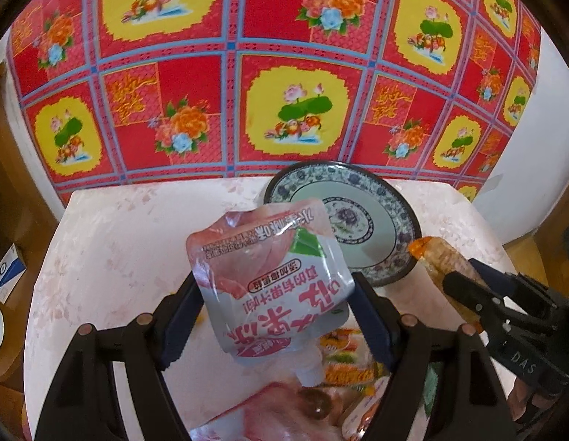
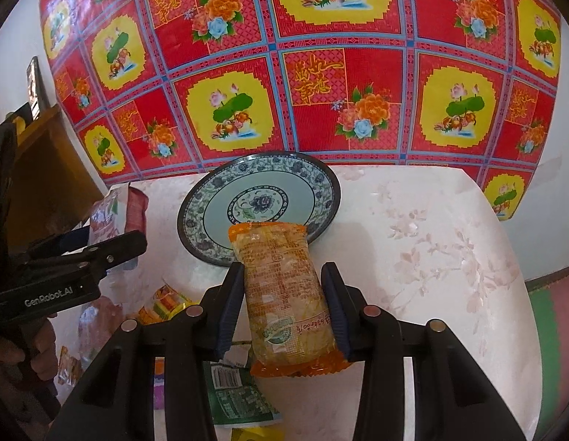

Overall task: Organize snacks
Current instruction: 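Carry the snack bar with the right tool while the left tool carries the pouch to the plate, then open the right tool onto the plate while the left tool releases the pouch there, then withdraw both open tools from the plate back over the snack pile, then grasp the green snack bag with the right tool while the left tool grasps the large white-pink bag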

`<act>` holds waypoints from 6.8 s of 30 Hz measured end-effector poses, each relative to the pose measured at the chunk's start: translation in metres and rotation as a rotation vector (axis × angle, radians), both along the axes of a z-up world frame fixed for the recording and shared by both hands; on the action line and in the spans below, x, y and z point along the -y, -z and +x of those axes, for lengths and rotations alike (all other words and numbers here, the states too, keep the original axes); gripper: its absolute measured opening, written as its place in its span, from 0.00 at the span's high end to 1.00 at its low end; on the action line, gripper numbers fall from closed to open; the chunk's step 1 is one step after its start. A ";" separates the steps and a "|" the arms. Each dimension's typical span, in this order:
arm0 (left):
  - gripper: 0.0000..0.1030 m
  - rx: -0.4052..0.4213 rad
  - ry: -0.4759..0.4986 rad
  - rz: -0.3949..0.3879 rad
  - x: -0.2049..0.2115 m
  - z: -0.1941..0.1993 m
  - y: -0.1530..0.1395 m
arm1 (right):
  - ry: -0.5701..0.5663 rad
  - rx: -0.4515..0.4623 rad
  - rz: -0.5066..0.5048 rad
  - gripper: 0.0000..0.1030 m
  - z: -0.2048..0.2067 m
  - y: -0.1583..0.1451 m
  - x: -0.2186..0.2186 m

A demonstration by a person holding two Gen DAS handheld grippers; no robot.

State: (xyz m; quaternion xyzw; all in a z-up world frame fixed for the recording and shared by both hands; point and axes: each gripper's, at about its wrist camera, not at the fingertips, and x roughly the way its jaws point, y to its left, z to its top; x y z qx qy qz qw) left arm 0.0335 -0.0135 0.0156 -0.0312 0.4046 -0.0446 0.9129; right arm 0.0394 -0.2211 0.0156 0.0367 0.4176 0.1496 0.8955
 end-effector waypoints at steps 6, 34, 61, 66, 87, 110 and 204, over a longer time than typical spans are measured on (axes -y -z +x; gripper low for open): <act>0.21 0.006 0.017 0.000 0.005 0.008 -0.001 | 0.007 -0.009 0.007 0.58 0.007 0.000 -0.001; 0.21 0.003 0.067 0.021 0.027 0.075 0.008 | -0.001 -0.008 -0.033 0.58 0.043 0.007 -0.012; 0.19 -0.162 0.050 -0.024 0.043 0.112 0.042 | -0.016 -0.035 -0.039 0.58 0.074 0.018 -0.020; 0.17 -0.159 0.031 -0.026 0.038 0.108 0.042 | -0.016 -0.029 -0.043 0.58 0.085 0.017 -0.021; 0.17 -0.171 -0.004 -0.039 0.041 0.115 0.047 | -0.011 -0.095 0.016 0.57 0.114 0.032 -0.009; 0.09 -0.093 0.015 -0.041 0.033 0.079 0.000 | 0.022 -0.047 0.025 0.38 0.095 0.009 -0.001; 0.10 -0.209 -0.034 -0.050 -0.009 -0.054 0.052 | -0.101 -0.183 -0.015 0.39 -0.046 0.025 -0.020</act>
